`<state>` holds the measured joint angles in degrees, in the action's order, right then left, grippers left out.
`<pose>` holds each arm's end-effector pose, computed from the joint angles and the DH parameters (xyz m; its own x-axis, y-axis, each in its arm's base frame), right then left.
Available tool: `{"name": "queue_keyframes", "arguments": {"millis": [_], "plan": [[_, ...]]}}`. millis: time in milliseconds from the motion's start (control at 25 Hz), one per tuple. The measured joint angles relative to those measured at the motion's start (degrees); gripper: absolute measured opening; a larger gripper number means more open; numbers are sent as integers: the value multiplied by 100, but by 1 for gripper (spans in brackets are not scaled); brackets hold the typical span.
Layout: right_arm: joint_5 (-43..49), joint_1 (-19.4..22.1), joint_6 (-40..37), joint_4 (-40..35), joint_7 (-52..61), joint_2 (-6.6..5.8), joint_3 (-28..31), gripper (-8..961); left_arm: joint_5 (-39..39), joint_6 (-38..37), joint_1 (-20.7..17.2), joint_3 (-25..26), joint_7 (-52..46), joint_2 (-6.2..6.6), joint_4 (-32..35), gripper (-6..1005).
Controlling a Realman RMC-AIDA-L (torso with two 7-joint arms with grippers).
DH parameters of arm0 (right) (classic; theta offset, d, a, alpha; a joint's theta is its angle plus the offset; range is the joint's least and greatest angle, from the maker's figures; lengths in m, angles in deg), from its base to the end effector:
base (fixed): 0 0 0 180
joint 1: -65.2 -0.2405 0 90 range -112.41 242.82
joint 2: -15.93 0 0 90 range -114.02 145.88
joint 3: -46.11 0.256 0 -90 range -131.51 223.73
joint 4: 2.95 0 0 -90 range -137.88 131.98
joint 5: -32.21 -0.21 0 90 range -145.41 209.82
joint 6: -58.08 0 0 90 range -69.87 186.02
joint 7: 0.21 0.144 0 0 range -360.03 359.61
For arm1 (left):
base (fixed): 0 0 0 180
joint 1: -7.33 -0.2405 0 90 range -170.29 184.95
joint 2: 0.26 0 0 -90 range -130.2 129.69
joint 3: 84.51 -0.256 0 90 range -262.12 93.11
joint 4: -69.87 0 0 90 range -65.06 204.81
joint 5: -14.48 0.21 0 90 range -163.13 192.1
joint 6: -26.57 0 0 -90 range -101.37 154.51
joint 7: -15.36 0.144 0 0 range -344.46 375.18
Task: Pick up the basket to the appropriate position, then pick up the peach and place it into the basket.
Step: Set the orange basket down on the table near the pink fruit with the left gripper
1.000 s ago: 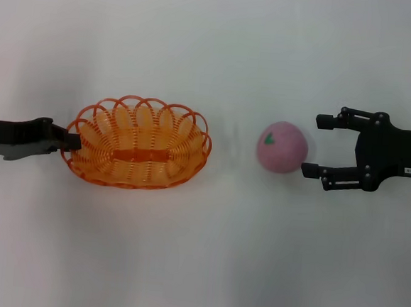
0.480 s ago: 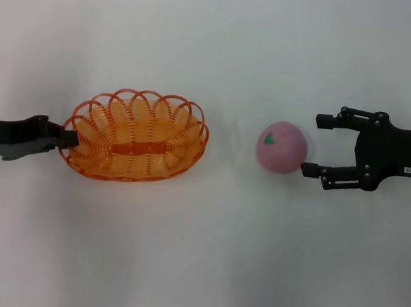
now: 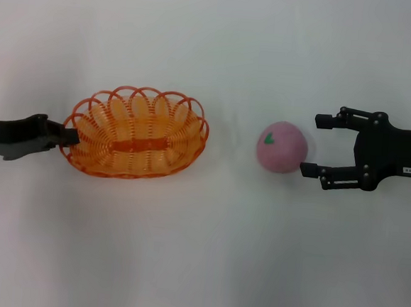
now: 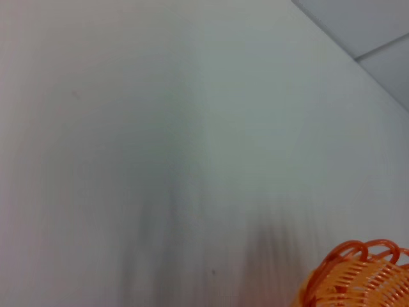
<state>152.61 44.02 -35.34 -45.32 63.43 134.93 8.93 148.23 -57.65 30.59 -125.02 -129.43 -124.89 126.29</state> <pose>0.3122 0.2800 0.0121 0.9007 -0.2018 -0.3847 -0.3142 -0.9142 -0.2561 -0.3022 0.3090 0.0050 0.0433 0.9261 0.3748 0.9987 -0.0498 0.0077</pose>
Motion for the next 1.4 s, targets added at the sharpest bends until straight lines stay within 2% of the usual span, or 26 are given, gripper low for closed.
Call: {"name": "queue_keyframes", "arguments": {"millis": [680, 880, 1120, 1280, 1400], "plan": [[0, 0, 9, 1, 0, 0, -7, 924, -205, -119, -92, 83, 65, 39, -155, 173], [0, 1, 7, 1, 0, 0, -2, 924, -204, -281, -147, 215, 90, 58, -117, 336], [0, 1, 2, 1, 0, 2, 0, 924, -166, -411, -241, 355, 182, 72, -5, 479], [0, 1, -1, 0, 0, 11, 0, 924, -194, -487, -277, 534, 454, 72, 153, 470], [1, 1, -7, 0, 0, 16, 0, 924, -262, -641, -277, 817, 1219, 71, 184, 470]]}}
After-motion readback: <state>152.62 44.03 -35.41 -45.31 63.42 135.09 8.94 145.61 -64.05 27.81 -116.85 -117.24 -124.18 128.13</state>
